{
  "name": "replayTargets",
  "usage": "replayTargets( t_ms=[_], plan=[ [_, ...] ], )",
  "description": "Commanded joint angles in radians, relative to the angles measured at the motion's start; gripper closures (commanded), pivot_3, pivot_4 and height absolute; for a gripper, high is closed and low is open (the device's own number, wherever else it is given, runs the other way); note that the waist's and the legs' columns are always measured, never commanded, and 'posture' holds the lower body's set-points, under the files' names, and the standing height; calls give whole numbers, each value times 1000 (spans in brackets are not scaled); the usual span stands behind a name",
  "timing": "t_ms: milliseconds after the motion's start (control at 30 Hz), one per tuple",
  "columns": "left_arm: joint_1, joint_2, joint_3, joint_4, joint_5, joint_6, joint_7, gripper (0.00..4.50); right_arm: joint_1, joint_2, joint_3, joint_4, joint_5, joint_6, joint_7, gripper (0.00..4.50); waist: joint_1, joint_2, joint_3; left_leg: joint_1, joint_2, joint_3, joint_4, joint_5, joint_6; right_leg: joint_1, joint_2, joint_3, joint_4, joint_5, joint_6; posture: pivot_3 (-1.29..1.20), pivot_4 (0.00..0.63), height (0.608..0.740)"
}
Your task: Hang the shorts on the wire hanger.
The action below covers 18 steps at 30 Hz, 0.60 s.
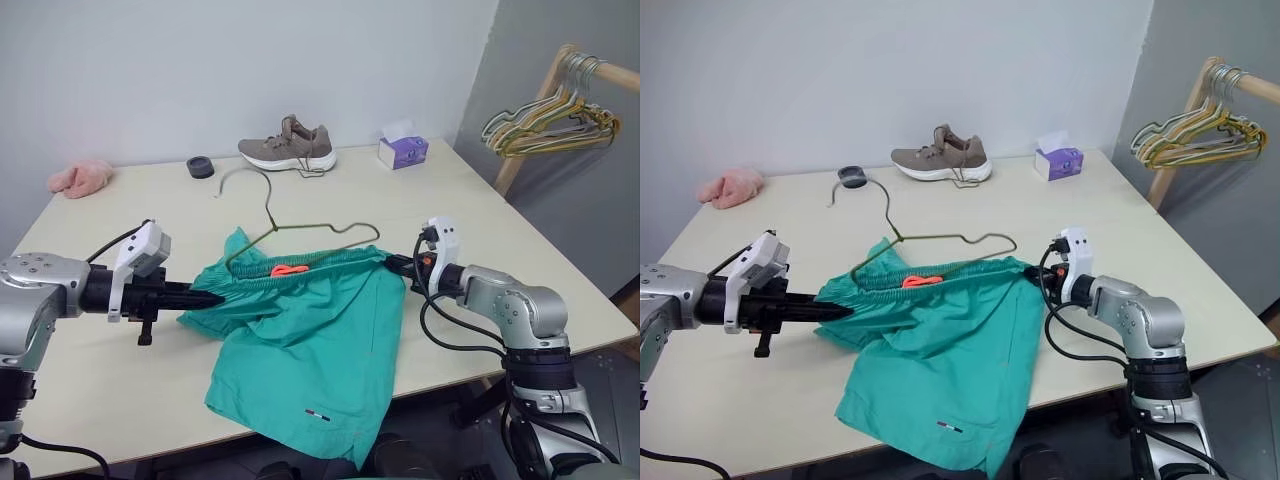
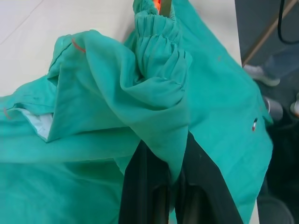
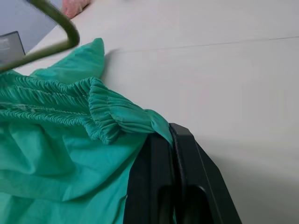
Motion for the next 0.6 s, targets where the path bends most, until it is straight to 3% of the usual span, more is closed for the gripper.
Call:
replayTargets(
  t_ms=[33, 600],
  plan=[
    [-15, 55, 26, 50, 34, -33, -27, 4500, -18, -50, -105, -8, -18, 3, -82, 4465, 0, 0, 0, 0, 0, 0, 0, 0, 0, 0, 0, 0, 0, 0, 0, -171, 0, 740],
    [-39, 98, -42, 174, 172, -189, -33, 4500, -18, -90, -114, -35, 38, 17, -106, 4465, 0, 0, 0, -2, 0, 1, 0, 0, 0, -2, 0, 0, 0, 0, 0, -177, 0, 740]
  ],
)
